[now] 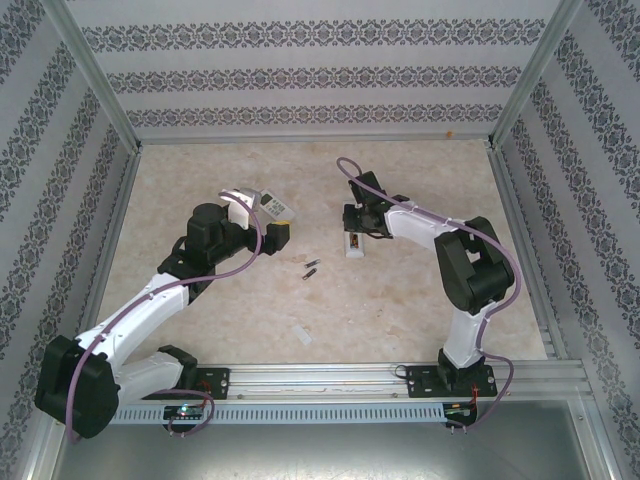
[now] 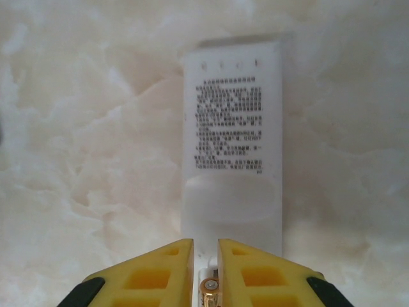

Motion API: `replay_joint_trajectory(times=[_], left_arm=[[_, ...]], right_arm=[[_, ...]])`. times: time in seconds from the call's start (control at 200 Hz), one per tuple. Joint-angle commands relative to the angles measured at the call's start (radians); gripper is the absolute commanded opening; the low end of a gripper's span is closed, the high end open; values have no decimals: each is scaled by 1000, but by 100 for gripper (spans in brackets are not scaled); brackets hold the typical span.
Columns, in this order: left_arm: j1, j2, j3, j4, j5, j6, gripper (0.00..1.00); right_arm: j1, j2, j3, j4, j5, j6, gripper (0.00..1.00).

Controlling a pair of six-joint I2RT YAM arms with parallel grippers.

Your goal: Load the batteries into the remote control

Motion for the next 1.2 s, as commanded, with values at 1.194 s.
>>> replay_joint_trajectory(times=[1.194], left_arm=[[11,-26,10,43,29,-42,100]], right_arm=[[108,-42,-240,50,143,-34,11]])
